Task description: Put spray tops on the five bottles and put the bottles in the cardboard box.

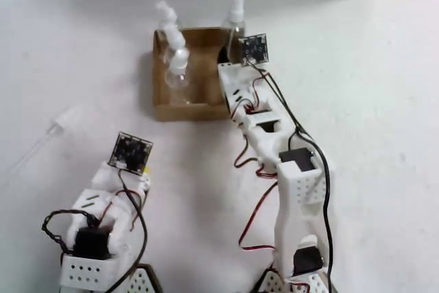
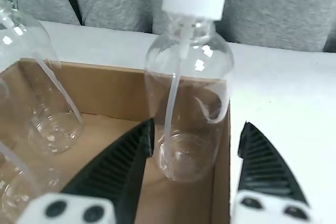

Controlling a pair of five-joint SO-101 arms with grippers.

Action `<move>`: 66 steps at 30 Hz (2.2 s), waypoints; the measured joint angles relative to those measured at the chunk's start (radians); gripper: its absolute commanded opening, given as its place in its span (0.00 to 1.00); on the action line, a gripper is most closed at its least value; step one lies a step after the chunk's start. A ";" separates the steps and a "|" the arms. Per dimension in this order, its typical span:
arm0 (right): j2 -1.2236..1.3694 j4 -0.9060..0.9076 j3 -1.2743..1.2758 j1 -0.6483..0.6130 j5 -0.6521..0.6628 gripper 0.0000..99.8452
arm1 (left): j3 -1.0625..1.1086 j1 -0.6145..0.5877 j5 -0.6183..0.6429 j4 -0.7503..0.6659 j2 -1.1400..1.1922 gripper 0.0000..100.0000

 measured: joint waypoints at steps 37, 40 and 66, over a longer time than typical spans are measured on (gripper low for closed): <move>0.000 0.000 0.000 0.000 0.000 0.21 | 0.000 0.000 0.000 0.000 0.000 0.02; 0.000 0.000 0.000 0.000 0.000 0.21 | 0.000 0.000 0.000 0.000 0.000 0.02; -0.003 -0.058 0.000 -0.002 0.000 0.21 | 0.000 0.000 0.000 0.000 0.000 0.02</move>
